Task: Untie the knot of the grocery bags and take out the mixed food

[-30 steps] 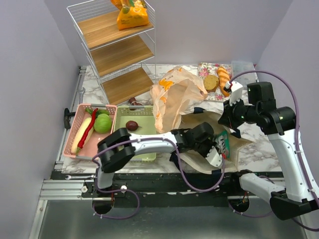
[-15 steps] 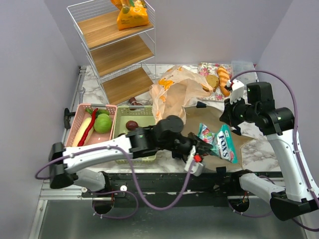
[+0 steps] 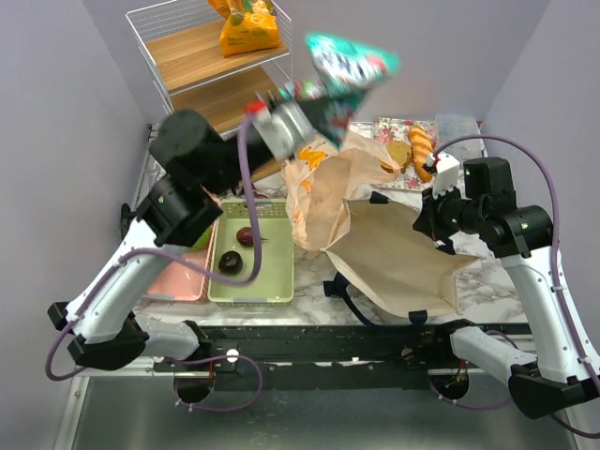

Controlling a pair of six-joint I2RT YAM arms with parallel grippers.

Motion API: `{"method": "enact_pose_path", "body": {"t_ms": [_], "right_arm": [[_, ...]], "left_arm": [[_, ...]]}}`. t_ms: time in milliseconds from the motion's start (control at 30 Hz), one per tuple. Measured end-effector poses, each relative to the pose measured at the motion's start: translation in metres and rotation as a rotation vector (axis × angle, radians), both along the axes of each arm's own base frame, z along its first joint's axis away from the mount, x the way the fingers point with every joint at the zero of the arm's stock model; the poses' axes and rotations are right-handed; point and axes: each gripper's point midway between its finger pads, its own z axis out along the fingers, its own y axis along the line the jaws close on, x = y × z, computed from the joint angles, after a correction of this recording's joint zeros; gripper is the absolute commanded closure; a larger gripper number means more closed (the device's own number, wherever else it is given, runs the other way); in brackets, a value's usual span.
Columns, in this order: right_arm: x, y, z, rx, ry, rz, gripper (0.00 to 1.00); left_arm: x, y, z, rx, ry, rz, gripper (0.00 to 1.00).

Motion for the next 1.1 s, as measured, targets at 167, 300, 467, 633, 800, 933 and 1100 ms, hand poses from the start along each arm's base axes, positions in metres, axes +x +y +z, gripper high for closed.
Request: {"method": "enact_pose_path", "body": {"t_ms": [167,300,467,633,800,933,1100], "right_arm": [[-0.001,0.000,-0.002,-0.001,0.004,0.000,0.99],[-0.001,0.000,-0.002,-0.001,0.004,0.000,0.99],[-0.001,0.000,-0.002,-0.002,0.002,0.000,0.99],[-0.001,-0.001,-0.002,-0.004,0.001,-0.001,0.99],[-0.001,-0.002,-0.002,-0.011,-0.001,0.001,0.99],[-0.001,-0.002,-0.004,-0.012,0.003,0.002,0.99],[-0.001,-0.002,-0.006,-0.015,0.007,0.002,0.99]], "left_arm": [[0.098,0.085,0.088,-0.328,0.032,0.415,1.00],[0.157,0.154,0.119,-0.548,0.042,0.689,1.00],[0.215,0.215,0.113,-0.718,0.077,0.939,1.00],[0.272,0.259,0.059,-0.727,0.211,1.093,1.00],[0.301,0.290,0.009,-0.707,0.325,1.183,1.00],[0.315,0.298,-0.017,-0.670,0.379,1.198,1.00],[0.321,0.298,-0.023,-0.636,0.381,1.196,0.84]]}}
